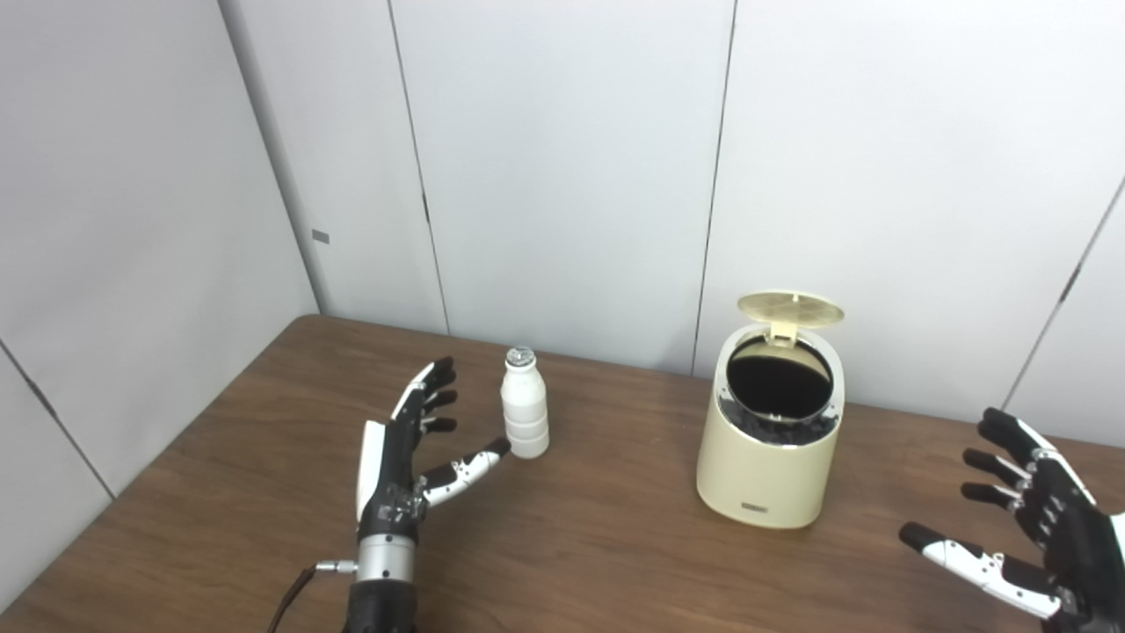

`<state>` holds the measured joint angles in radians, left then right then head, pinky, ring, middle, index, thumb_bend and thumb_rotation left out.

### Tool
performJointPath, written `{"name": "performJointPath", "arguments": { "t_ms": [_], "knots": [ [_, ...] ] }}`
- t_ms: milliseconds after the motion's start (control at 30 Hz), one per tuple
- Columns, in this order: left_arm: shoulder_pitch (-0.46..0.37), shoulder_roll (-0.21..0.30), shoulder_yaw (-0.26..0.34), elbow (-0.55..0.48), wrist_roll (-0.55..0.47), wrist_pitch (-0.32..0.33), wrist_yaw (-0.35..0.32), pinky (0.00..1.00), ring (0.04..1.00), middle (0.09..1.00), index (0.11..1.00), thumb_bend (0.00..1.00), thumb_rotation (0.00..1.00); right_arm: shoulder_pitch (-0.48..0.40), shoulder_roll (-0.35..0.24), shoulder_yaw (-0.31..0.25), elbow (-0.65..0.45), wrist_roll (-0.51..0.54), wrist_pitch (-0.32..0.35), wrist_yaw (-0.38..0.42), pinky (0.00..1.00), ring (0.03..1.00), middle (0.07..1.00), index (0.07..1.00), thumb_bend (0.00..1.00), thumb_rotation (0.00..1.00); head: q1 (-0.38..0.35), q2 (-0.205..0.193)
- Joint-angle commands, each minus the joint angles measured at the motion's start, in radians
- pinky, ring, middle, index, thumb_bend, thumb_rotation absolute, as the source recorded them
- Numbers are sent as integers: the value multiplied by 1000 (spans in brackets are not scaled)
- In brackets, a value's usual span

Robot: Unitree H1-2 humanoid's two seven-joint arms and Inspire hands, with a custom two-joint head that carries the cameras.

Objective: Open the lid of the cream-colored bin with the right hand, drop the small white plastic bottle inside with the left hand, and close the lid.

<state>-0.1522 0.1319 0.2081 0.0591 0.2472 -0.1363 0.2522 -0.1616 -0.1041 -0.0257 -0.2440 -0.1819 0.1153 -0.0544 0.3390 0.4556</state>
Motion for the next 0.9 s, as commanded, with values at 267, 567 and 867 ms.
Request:
{"name": "performJointPath", "arguments": {
  "t_ms": [267,567,867],
  "knots": [
    [-92,42,-36,67,19,-1,8,687,757,803,841,808,83,-24,9,0,-50,0,-10,3,686,790,858,839,665,0,-13,5],
    [-144,48,-57,167,33,-18,28,657,725,773,815,808,81,-22,15,6,-60,-22,-7,-3,659,770,843,820,676,0,-29,10],
    [-184,43,-84,245,54,-34,59,651,723,770,811,805,88,-18,13,1,-62,-23,-8,0,656,771,848,819,681,0,-32,18]
  ]
}}
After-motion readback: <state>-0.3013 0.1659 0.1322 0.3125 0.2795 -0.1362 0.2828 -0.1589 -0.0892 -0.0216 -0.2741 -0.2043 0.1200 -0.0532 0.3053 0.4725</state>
